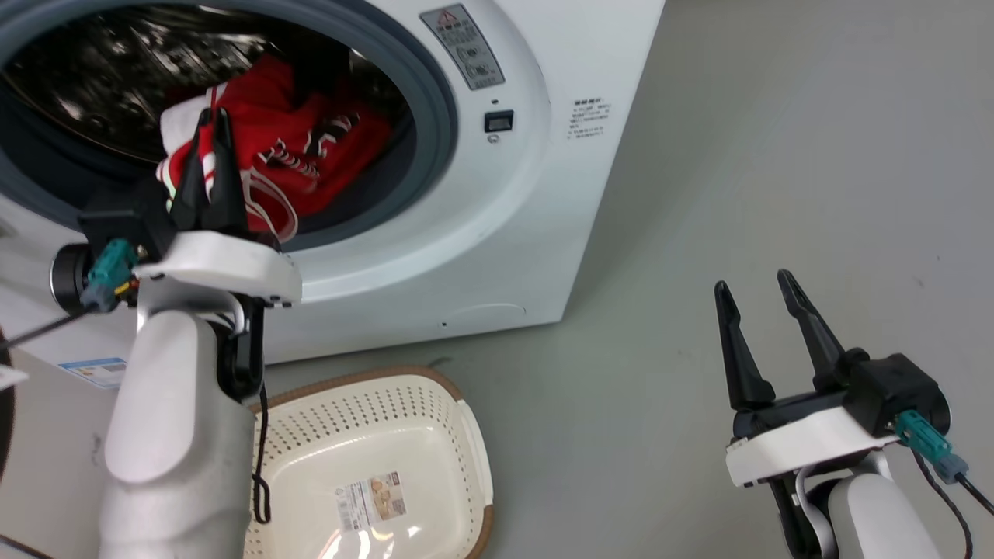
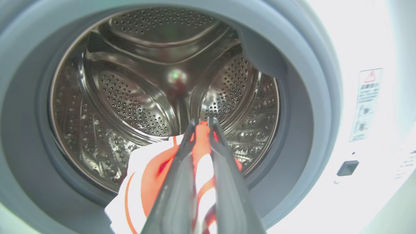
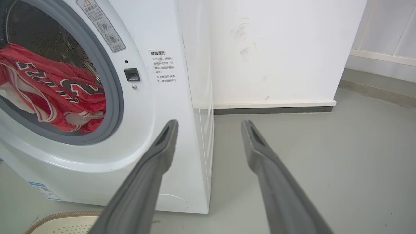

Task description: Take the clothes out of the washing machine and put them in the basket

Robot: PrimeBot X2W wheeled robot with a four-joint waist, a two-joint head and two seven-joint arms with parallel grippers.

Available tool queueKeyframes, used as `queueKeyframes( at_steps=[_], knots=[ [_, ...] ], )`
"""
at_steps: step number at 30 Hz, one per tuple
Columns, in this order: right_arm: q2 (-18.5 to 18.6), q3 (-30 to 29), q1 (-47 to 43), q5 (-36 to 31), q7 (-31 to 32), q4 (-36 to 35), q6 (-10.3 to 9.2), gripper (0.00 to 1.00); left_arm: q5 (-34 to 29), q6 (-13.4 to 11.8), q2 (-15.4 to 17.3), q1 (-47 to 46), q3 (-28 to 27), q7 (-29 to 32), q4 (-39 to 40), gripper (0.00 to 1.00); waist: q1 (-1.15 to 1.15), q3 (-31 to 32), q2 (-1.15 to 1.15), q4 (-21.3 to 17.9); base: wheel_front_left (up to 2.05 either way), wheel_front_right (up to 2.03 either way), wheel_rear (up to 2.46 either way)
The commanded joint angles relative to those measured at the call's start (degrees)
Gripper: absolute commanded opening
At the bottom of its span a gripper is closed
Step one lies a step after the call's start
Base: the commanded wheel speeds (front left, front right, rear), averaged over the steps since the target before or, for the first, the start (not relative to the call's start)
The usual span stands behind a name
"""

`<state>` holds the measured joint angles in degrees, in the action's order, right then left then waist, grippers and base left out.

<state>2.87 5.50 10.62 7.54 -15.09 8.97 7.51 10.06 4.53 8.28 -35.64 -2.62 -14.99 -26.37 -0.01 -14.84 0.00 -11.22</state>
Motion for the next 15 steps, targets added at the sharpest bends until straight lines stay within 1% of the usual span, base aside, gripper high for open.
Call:
queueKeyframes(
  at_steps=[1,5,15],
  knots=[
    [0.0,-0.3,-1.0,-0.3,-0.1,0.2,-0.04,1.0,-0.4,0.2,-0.5,1.5,-0.4,-0.3,1.5,0.0,0.01,2.1,0.0,1.4,0.0,0.0,0.0],
    [0.0,-1.2,-2.3,-0.7,0.3,-0.1,-0.04,1.0,-0.8,0.0,-2.1,5.3,-0.6,-0.2,6.7,0.0,0.01,4.2,0.0,2.8,0.0,0.0,0.0],
    [0.0,-2.3,-5.0,-1.5,2.2,-2.3,-0.04,1.0,0.5,-1.0,-4.2,12.4,0.5,-0.2,19.8,0.0,0.01,7.3,0.0,6.0,0.0,0.0,0.0]
  ],
)
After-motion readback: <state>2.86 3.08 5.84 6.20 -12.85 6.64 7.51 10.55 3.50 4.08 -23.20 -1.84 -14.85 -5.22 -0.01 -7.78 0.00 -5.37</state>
